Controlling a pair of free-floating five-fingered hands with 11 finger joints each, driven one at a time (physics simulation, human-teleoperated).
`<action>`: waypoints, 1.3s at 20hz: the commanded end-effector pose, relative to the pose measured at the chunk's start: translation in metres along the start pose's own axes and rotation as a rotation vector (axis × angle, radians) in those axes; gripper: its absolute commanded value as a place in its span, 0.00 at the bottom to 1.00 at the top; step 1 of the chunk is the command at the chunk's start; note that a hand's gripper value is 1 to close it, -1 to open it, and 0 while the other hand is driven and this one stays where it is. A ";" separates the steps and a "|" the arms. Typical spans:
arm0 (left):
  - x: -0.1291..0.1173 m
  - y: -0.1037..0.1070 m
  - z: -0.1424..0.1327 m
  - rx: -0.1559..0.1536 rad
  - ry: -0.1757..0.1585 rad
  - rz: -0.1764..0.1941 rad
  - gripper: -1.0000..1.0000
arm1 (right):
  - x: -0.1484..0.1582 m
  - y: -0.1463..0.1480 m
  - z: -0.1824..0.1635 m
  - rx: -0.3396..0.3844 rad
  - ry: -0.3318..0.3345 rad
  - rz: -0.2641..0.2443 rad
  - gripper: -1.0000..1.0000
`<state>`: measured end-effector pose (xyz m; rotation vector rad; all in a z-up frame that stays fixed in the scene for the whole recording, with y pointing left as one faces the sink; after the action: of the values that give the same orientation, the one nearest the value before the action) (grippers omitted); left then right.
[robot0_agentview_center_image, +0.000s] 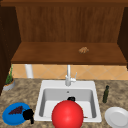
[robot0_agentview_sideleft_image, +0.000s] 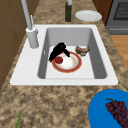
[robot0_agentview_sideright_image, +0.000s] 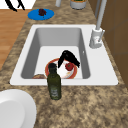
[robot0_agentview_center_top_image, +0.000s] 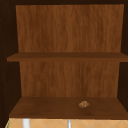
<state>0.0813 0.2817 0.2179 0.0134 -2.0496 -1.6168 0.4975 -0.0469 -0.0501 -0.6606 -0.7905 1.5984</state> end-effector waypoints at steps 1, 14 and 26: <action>0.000 0.000 0.000 0.000 0.000 0.000 0.50 | 0.004 -0.002 0.029 0.036 -0.026 -0.019 0.00; 0.000 0.000 0.000 0.000 0.000 0.000 0.50 | 0.012 0.013 0.043 0.052 -0.012 -0.021 0.00; 0.000 0.000 0.000 0.000 0.000 0.000 0.50 | 0.016 0.049 0.067 -0.020 -0.017 -0.021 0.00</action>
<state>0.0813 0.2817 0.2179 0.0134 -2.0496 -1.6168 0.4349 -0.0454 -0.0436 -0.6418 -0.8069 1.5896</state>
